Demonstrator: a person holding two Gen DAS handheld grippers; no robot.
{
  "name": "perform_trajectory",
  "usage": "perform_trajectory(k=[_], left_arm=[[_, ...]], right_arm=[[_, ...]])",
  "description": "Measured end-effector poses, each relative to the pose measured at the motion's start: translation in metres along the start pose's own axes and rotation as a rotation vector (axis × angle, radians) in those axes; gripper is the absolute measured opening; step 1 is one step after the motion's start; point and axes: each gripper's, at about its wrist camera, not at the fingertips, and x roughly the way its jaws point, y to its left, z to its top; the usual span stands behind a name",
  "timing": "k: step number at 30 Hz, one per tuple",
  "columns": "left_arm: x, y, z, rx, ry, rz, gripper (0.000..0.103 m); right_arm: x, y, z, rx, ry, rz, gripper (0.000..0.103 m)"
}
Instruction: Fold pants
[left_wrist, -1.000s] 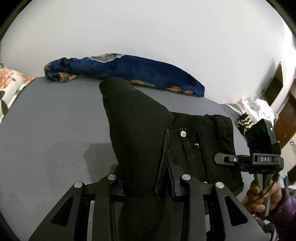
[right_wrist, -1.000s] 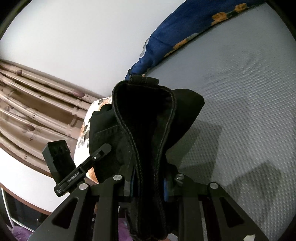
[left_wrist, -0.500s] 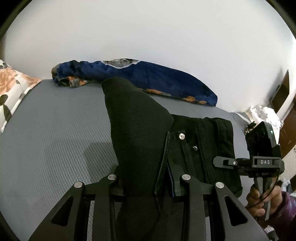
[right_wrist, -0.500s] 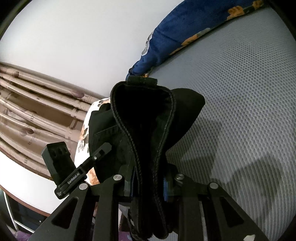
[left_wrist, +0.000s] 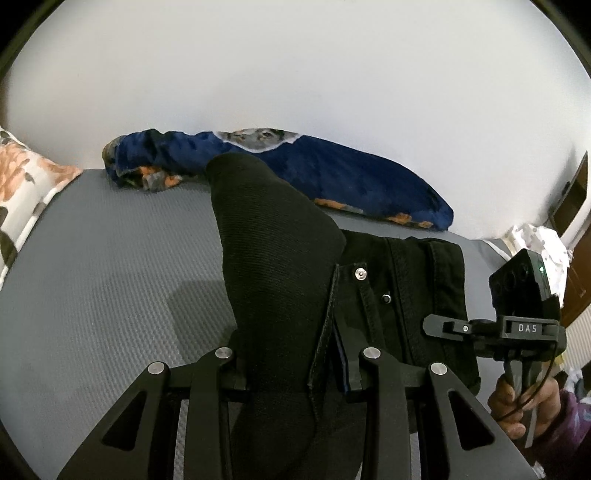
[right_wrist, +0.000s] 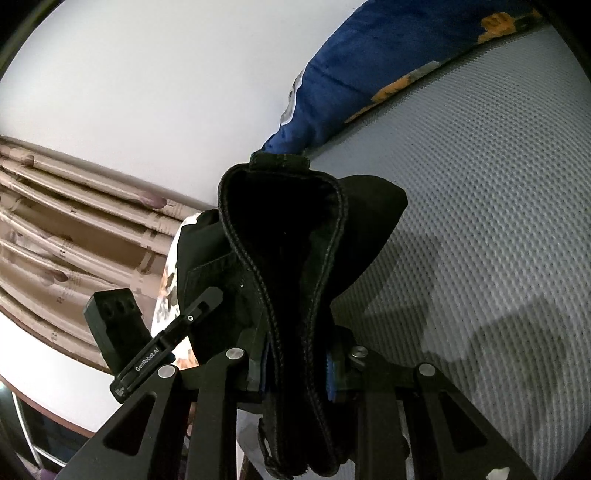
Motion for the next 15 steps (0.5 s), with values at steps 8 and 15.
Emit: perform_trajectory(k=[8, 15], left_arm=[[0.016, 0.02, 0.01, -0.015, -0.003, 0.015, 0.032], [0.03, 0.036, 0.018, -0.031, -0.005, 0.026, 0.032]], right_arm=[[0.014, -0.002, 0.01, 0.013, 0.0, 0.007, 0.022], [0.023, -0.009, 0.012, 0.031, -0.007, 0.015, 0.022]])
